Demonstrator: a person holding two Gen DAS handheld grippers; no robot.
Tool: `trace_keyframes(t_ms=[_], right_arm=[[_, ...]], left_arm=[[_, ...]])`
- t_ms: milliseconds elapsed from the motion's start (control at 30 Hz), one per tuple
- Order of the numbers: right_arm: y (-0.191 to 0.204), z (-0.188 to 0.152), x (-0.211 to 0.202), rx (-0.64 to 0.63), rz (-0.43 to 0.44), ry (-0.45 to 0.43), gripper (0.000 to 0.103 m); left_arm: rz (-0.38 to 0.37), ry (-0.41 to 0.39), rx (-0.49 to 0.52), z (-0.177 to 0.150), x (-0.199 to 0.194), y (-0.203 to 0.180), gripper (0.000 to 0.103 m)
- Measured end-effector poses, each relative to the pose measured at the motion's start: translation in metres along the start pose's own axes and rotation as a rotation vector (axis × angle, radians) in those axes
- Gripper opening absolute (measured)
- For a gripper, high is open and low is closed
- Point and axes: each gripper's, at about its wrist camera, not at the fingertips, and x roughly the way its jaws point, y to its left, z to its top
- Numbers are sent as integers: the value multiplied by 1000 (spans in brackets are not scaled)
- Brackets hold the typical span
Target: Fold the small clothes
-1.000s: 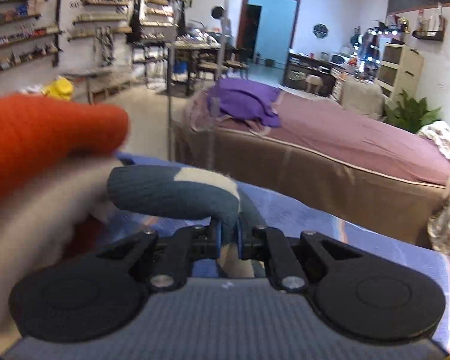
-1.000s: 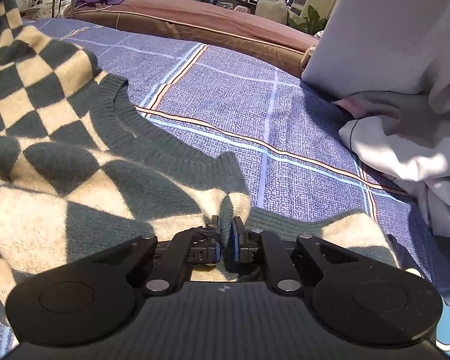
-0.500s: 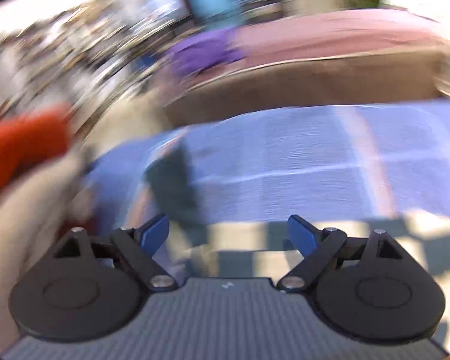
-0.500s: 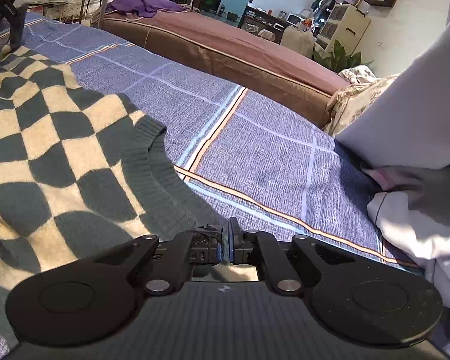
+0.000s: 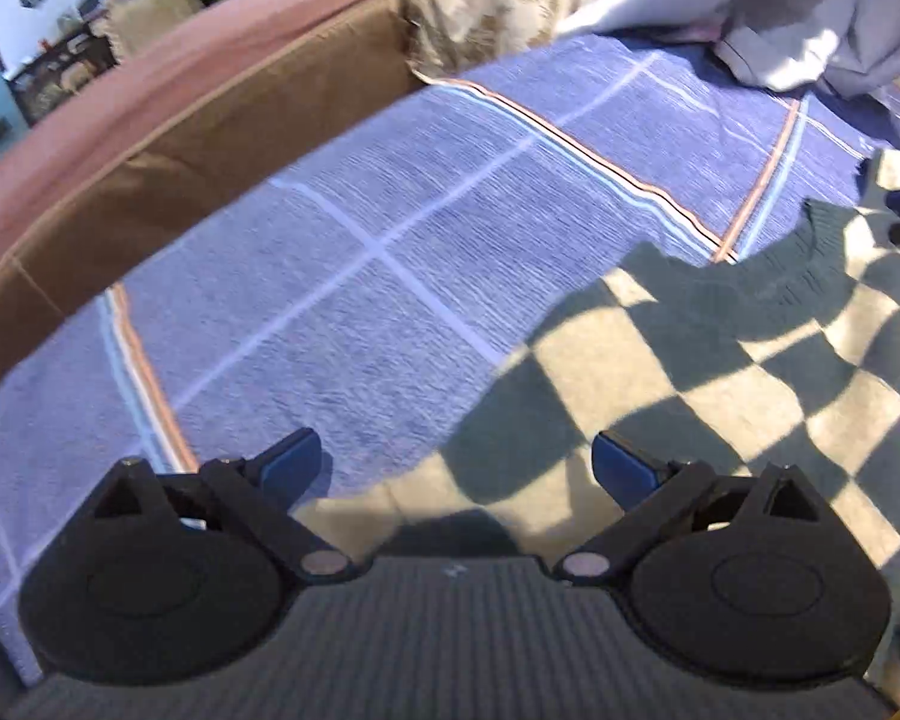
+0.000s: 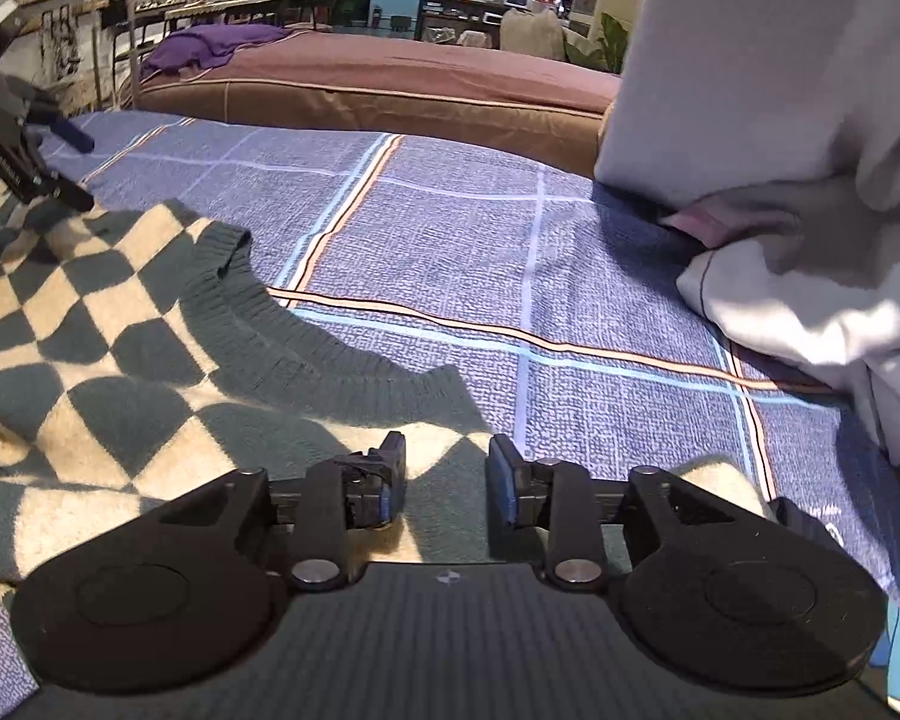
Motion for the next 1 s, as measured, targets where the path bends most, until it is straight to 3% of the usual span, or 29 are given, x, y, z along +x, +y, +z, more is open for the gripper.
trace_keyframes(t_ms=[33, 67, 100, 133, 167, 200, 267, 300, 333, 400, 433, 533, 633, 767, 900, 1000], right_arm=[[-6, 0, 1, 22, 12, 6, 68], [-11, -1, 3, 40, 31, 10, 68], [-15, -1, 4, 61, 52, 14, 70], [-19, -1, 8, 84, 69, 21, 80], [-23, 0, 12, 104, 80, 33, 99], [-25, 1, 16, 117, 89, 43, 103], [-28, 3, 28, 129, 120, 62, 103], [-29, 4, 32, 136, 138, 77, 103], [-27, 6, 39, 144, 167, 99, 103], [-22, 7, 46, 148, 233, 134, 64], [-18, 8, 49, 145, 268, 154, 23], [-5, 15, 41, 84, 256, 129, 18], [-1, 28, 27, 45, 216, 36, 16], [17, 63, 28, -52, 148, -93, 15], [52, 108, 55, -192, 75, -174, 15], [72, 128, 98, -202, 21, -105, 21]], left_arm=[[2, 41, 37, -1, 9, -5, 96], [26, 87, 90, -11, 19, -23, 86], [42, 109, 132, -15, 27, -31, 86], [46, 79, 147, -19, 27, -34, 83], [28, 66, 146, -19, 26, -34, 70], [-4, 65, 130, -19, 26, -31, 63], [-17, 58, 100, -17, 23, -26, 25], [-14, 57, 96, -16, 21, -24, 15], [-10, 54, 102, -16, 20, -25, 11], [19, 33, 149, -18, 16, -32, 10], [31, 22, 155, -20, 14, -33, 9], [65, -82, 64, -19, -2, -19, 8], [140, -186, -49, -10, -26, 7, 8], [247, -242, -213, 0, -45, 50, 8], [402, -179, -332, 18, -34, 80, 9], [469, -81, -318, 19, -9, 84, 21]])
